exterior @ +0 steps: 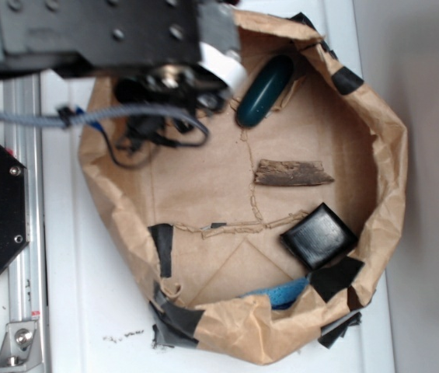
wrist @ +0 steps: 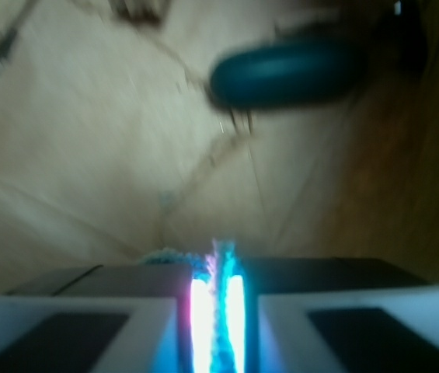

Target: Grab the blue cloth.

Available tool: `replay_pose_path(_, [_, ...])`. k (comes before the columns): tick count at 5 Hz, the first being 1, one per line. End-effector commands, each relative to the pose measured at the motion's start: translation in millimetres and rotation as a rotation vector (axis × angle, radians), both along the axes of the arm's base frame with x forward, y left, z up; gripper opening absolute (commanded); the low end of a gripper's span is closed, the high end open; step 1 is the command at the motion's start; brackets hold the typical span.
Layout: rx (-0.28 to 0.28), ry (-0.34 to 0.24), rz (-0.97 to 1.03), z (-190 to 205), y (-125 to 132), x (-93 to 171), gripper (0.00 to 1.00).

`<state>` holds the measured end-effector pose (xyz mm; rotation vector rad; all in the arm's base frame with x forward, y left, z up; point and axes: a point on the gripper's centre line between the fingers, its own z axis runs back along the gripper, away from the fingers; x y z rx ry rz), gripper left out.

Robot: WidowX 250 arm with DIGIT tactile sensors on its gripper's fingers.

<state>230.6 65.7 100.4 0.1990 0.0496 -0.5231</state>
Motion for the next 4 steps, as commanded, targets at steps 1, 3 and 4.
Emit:
replay_pose_path(1, [-0.098, -0.132, 0.001, 49.7, -41.1, 36.7, 0.0])
replay_pose_path(3, [-0.245, -0.16, 0.063, 36.9, -46.3, 39.7, 0.0])
replay_pose_path(4, [-0.28, -0.139, 0.151, 37.4, -45.3, 34.3, 0.0])
